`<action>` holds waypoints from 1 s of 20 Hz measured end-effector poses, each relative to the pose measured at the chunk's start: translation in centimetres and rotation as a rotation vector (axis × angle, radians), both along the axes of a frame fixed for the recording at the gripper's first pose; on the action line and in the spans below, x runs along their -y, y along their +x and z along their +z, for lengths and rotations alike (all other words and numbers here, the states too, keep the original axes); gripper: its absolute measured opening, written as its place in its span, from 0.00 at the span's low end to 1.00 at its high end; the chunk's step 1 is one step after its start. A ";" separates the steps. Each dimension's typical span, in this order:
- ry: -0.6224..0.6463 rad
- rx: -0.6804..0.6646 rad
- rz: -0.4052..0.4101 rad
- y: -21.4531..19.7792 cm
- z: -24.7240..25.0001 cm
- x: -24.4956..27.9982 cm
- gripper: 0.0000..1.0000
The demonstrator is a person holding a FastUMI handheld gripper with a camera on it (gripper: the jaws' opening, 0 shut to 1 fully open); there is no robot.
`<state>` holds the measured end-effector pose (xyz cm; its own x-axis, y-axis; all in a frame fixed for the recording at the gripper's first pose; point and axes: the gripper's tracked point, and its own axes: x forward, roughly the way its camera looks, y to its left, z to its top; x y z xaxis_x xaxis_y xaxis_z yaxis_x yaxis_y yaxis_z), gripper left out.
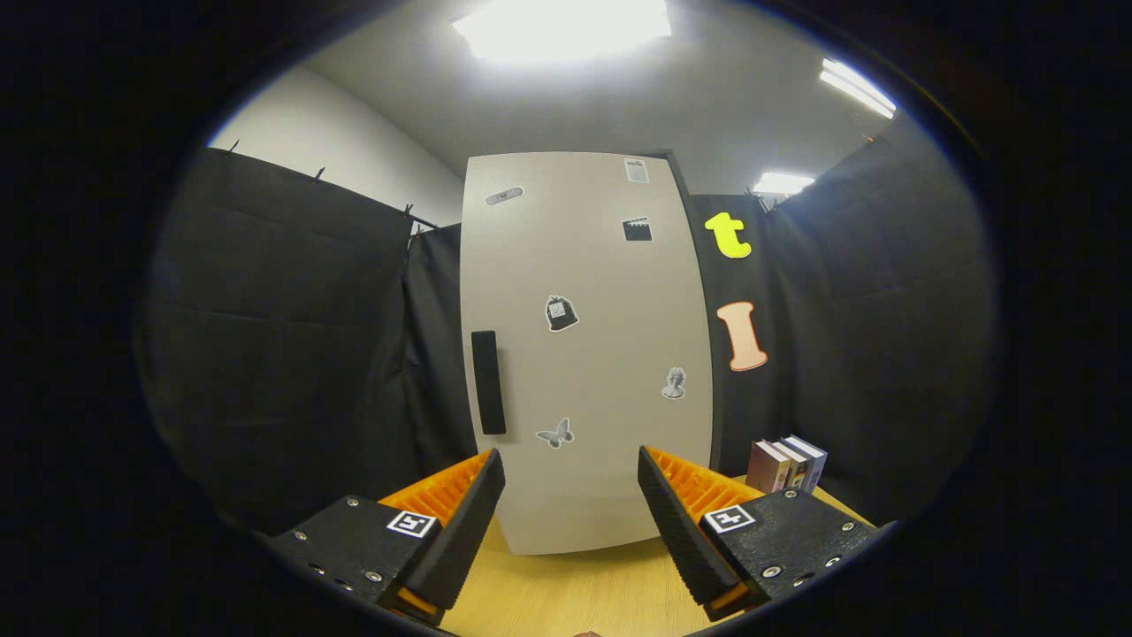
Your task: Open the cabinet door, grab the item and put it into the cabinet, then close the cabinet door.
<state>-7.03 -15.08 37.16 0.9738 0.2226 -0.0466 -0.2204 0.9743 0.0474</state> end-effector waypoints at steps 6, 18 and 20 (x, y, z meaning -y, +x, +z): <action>0.008 -0.015 -0.023 -2.6 -1.6 1.6 0.94; -0.009 -0.058 -0.018 -4.2 -4.4 2.0 0.94; -0.012 -0.052 -0.012 -4.2 -4.4 1.9 0.94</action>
